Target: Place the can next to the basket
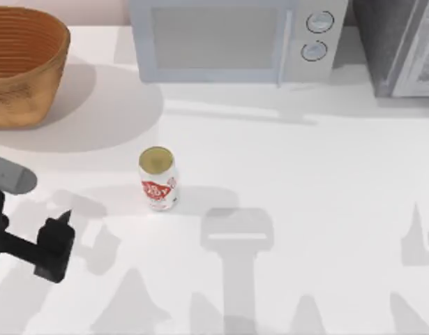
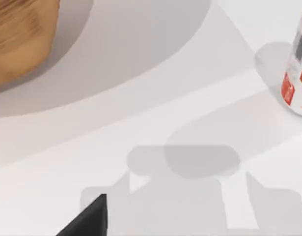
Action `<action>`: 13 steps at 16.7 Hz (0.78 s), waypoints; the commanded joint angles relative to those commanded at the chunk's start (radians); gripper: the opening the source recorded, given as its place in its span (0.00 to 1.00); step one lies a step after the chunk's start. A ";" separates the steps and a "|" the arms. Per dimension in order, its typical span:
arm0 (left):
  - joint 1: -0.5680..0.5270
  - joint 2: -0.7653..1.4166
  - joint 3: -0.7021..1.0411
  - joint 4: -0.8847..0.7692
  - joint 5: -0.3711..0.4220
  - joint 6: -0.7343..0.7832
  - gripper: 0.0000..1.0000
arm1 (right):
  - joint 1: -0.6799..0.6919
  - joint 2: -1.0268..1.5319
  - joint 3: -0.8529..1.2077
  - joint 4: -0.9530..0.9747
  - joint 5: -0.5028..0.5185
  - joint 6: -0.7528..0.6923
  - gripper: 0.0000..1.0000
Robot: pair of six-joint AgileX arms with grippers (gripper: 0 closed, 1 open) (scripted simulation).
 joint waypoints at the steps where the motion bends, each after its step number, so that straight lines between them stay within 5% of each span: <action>1: -0.033 0.109 0.068 -0.056 0.000 0.022 1.00 | 0.000 0.000 0.000 0.000 0.000 0.000 1.00; 13: -0.271 1.186 0.954 -0.708 0.004 0.167 1.00 | 0.000 0.000 0.000 0.000 0.000 0.000 1.00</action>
